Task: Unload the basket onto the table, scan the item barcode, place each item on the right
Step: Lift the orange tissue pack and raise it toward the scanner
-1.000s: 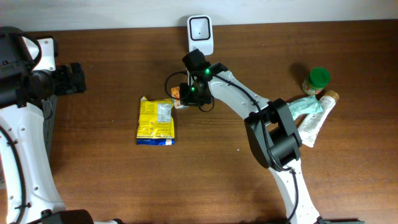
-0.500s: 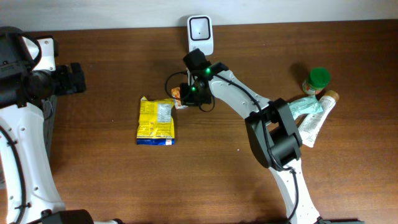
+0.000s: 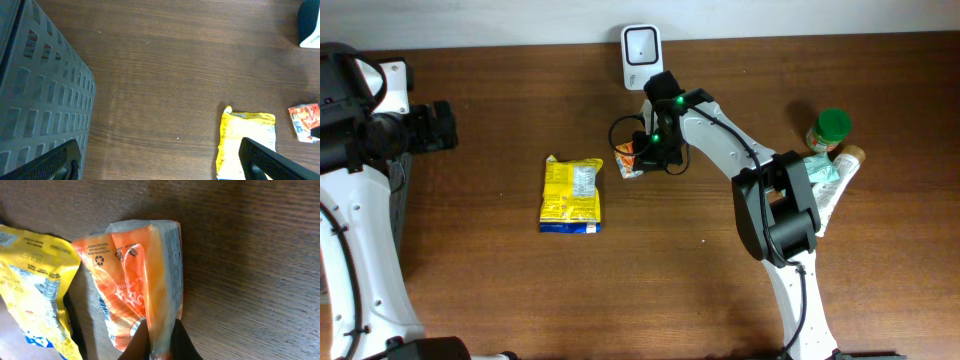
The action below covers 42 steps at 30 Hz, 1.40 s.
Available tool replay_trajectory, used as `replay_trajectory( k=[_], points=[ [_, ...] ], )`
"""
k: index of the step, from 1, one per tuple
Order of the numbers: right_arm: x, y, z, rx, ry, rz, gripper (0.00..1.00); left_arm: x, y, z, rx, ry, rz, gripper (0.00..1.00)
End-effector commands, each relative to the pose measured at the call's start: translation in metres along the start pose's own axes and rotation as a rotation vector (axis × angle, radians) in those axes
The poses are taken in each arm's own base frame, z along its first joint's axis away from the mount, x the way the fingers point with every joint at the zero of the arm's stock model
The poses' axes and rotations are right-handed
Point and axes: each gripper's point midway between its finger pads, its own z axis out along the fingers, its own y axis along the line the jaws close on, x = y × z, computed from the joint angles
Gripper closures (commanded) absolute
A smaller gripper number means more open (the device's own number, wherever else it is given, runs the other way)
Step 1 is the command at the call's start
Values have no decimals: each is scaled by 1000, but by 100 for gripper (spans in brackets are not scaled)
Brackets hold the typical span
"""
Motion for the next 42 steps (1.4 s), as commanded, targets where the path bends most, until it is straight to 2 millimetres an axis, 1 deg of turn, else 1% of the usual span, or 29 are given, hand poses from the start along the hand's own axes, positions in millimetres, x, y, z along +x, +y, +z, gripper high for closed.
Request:
replay_trajectory(
  k=[1, 4, 9, 12, 14, 16, 20, 23, 28, 31, 35, 38, 40, 42],
  points=[
    [-2, 9, -24, -46, -23, -33, 96, -1, 2, 1, 3, 0, 11, 1],
    [-1, 14, -37, -76, -25, -67, 96, -1, 2, 1, 3, 0, 11, 1],
    [7, 24, -65, -136, -18, -121, 96, -1, 2, 1, 3, 0, 11, 1],
    [12, 32, -85, -185, -20, -150, 96, -1, 2, 1, 3, 0, 11, 1],
    [15, 36, -94, -222, -18, -156, 96, -1, 2, 1, 2, 0, 11, 1],
    [17, 38, -100, -253, -12, -161, 96, -1, 2, 1, 2, 0, 11, 1],
    [21, 38, -106, -297, 2, -183, 96, -1, 2, 1, 2, 0, 11, 1],
    [26, 47, -117, -412, 13, -216, 96, -1, 2, 1, 3, 0, 11, 1],
    [34, 55, -150, -641, 22, -226, 96, -1, 2, 1, 3, 0, 11, 1],
    [44, 51, -172, -753, 30, -202, 96, -1, 2, 1, 2, 0, 11, 1],
    [53, 40, -194, -818, 35, -142, 96, -1, 2, 1, 2, 0, 11, 1],
    [56, 33, -210, -859, 44, -53, 96, -1, 2, 1, 3, 0, 11, 1],
    [58, 33, -225, -894, 44, 7, 96, -1, 2, 1, 3, 0, 11, 1],
    [57, 36, -238, -922, 17, 14, 96, -1, 2, 1, 3, 0, 11, 1]
  ],
)
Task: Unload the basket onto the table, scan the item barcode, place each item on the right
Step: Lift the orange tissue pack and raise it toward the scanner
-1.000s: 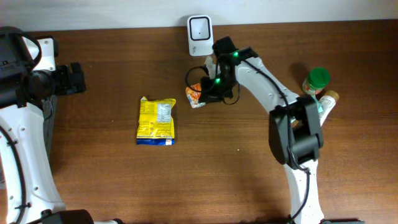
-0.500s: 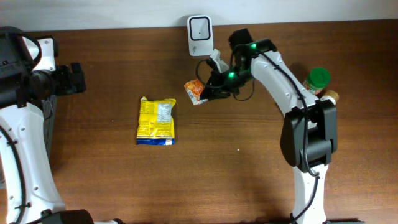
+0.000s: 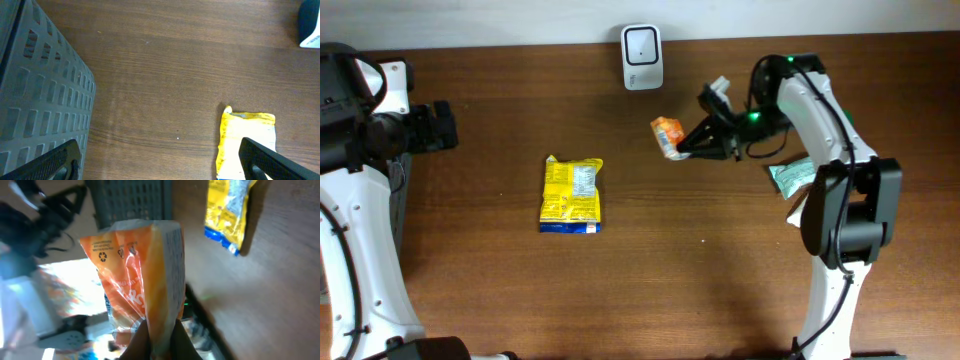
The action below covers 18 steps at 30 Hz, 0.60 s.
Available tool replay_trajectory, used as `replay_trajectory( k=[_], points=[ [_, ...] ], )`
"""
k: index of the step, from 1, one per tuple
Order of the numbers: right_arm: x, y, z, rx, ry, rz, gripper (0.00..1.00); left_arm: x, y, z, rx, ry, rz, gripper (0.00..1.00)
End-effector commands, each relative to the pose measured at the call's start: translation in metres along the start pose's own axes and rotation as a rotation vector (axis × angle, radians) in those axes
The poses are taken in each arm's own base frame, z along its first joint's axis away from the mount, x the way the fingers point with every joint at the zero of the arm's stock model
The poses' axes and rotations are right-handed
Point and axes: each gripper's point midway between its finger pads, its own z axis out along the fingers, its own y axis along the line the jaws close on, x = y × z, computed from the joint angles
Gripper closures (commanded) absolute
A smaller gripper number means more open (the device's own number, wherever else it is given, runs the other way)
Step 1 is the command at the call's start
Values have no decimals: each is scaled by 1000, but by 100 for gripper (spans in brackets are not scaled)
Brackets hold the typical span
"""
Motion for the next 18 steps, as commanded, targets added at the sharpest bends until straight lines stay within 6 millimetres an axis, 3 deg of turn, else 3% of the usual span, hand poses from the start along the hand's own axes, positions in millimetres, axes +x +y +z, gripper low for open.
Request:
replay_trajectory(
  k=[1, 6, 8, 18],
  points=[
    [4, 45, -18, -109, -81, -95, 96, -1, 2, 1, 3, 1, 11, 1],
    [27, 116, -33, -226, -148, -229, 96, -1, 2, 1, 3, 0, 11, 1],
    [38, 133, -38, -225, -155, -239, 96, -1, 2, 1, 3, 1, 11, 1],
    [88, 186, -46, -226, -157, -213, 96, -1, 2, 1, 3, 0, 11, 1]
  ],
)
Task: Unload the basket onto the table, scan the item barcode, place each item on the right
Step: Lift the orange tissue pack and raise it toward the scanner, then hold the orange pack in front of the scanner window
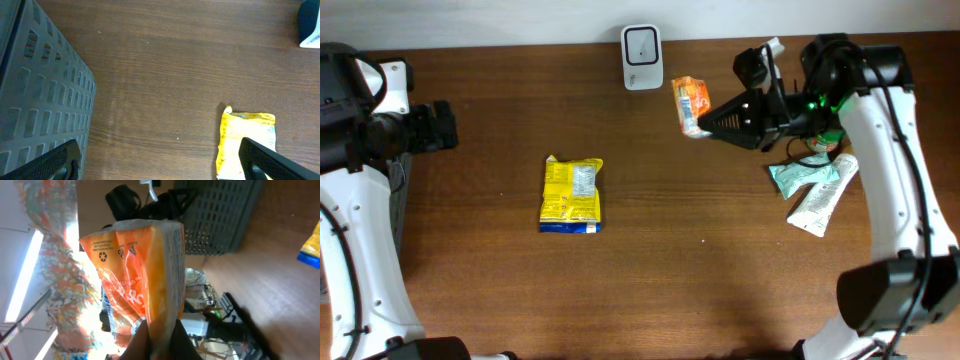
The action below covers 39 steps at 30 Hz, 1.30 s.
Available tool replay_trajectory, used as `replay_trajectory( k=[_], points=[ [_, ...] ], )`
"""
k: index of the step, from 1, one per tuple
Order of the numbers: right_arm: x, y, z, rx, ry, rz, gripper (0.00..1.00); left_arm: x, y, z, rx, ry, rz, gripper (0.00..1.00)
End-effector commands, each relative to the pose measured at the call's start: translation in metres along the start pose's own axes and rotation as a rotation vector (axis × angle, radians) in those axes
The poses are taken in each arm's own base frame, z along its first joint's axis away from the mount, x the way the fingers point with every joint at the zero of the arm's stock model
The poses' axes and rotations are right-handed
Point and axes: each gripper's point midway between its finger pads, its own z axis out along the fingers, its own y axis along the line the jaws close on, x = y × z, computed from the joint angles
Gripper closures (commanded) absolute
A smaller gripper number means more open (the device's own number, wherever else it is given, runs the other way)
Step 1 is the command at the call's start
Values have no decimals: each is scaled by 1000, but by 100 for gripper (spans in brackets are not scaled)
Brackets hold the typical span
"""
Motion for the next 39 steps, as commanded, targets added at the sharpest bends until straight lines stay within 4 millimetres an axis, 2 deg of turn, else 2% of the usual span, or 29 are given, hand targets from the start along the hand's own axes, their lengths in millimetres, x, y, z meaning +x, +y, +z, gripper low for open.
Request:
replay_trajectory(
  k=[1, 3, 6, 8, 11, 13, 15, 20, 22, 25, 27, 30, 33, 39],
  points=[
    [10, 26, -3, -32, -14, 13, 96, -1, 2, 1, 3, 0, 11, 1],
    [9, 26, -3, -31, -13, -19, 96, -1, 2, 1, 3, 0, 11, 1],
    [2, 9, -2, 67, -6, -140, 96, -1, 2, 1, 2, 0, 11, 1],
    [-4, -11, -2, 183, 1, -195, 96, -1, 2, 1, 3, 0, 11, 1],
    [-17, -55, -3, 473, -17, -142, 96, -1, 2, 1, 2, 0, 11, 1],
    [-32, -72, 1, 621, -59, -157, 96, -1, 2, 1, 3, 0, 11, 1],
    [-50, -73, 5, 718, -119, -203, 96, -1, 2, 1, 3, 0, 11, 1],
    [-108, -37, 6, 848, -292, -381, 96, -1, 2, 1, 2, 0, 11, 1],
    [-139, -37, -3, 993, -398, -459, 96, -1, 2, 1, 3, 0, 11, 1],
    [-191, -43, 0, 1238, -518, -703, 96, -1, 2, 1, 3, 0, 11, 1],
    [-215, -56, 9, 1382, -526, -845, 96, -1, 2, 1, 3, 0, 11, 1],
    [-245, -85, 19, 1591, -513, -989, 96, -1, 2, 1, 2, 0, 11, 1],
    [-270, -126, 29, 1730, -453, -1097, 96, -1, 2, 1, 2, 0, 11, 1],
    [-294, -205, 38, 1919, -165, -1302, 96, -1, 2, 1, 2, 0, 11, 1]
  ],
)
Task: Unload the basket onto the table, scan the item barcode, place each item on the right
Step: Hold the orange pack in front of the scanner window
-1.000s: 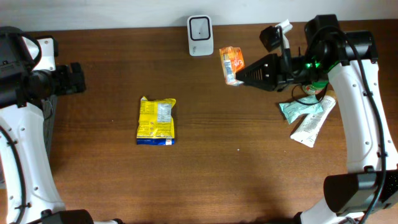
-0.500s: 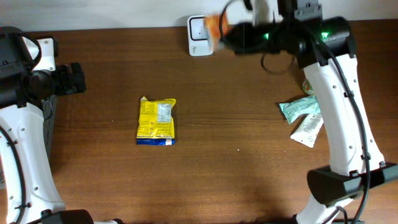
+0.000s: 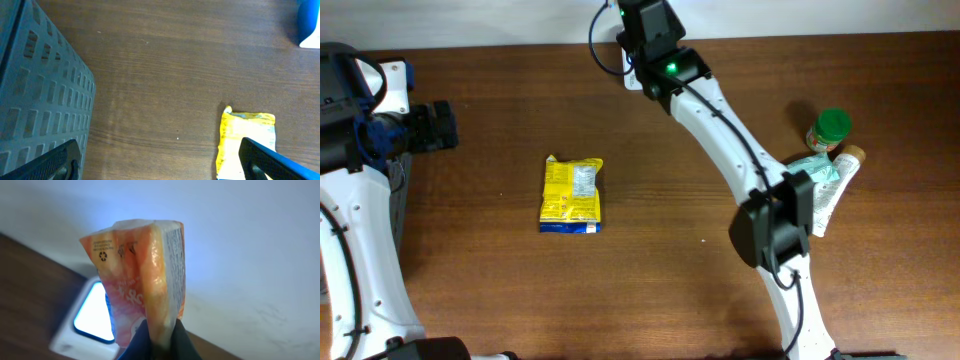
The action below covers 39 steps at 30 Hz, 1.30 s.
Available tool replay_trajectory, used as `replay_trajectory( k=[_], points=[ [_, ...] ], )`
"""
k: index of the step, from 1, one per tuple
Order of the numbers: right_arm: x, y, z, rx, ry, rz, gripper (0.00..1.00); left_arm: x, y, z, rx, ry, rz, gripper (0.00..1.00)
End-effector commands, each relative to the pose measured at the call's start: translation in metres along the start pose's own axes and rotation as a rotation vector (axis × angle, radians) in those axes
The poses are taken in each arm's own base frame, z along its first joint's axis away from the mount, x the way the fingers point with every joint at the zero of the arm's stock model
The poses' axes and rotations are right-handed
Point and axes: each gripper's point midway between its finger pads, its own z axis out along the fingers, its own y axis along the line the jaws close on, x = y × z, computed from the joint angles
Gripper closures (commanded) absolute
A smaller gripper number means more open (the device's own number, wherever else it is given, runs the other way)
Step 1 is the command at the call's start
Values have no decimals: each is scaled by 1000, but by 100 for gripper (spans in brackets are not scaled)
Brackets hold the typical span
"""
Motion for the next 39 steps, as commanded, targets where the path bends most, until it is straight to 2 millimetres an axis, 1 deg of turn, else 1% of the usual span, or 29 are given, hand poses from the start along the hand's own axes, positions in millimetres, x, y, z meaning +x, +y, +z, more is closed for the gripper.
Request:
replay_trajectory(
  k=[1, 2, 5, 7, 14, 18, 20, 22, 25, 27, 32, 39],
  points=[
    [23, 3, 23, 77, 60, -266, 96, -1, 2, 1, 3, 0, 11, 1],
    [29, 8, 30, 74, 67, -283, 96, -1, 2, 1, 3, -1, 11, 1],
    [42, 19, 41, 62, 87, -308, 96, -1, 2, 1, 2, -1, 11, 1],
    [47, 23, 44, 57, 96, -314, 96, -1, 2, 1, 3, -1, 11, 1],
    [56, 30, 51, 51, 109, -323, 96, -1, 2, 1, 3, -1, 11, 1],
    [70, 34, 61, 41, 130, -433, 96, -1, 2, 1, 2, -1, 11, 1],
    [74, 34, 65, 41, 136, -458, 96, -1, 2, 1, 3, -1, 11, 1],
    [75, 31, 68, 47, 131, -451, 96, -1, 2, 1, 3, 0, 11, 1],
    [67, 24, 69, 76, 102, -426, 96, -1, 2, 1, 3, -1, 11, 1],
    [64, 22, 70, 81, 88, -416, 96, -1, 2, 1, 2, -1, 11, 1],
    [59, 32, 72, 23, 45, -412, 96, -1, 2, 1, 3, -1, 11, 1],
    [61, 34, 72, 12, 47, -416, 96, -1, 2, 1, 2, -1, 11, 1]
  ],
)
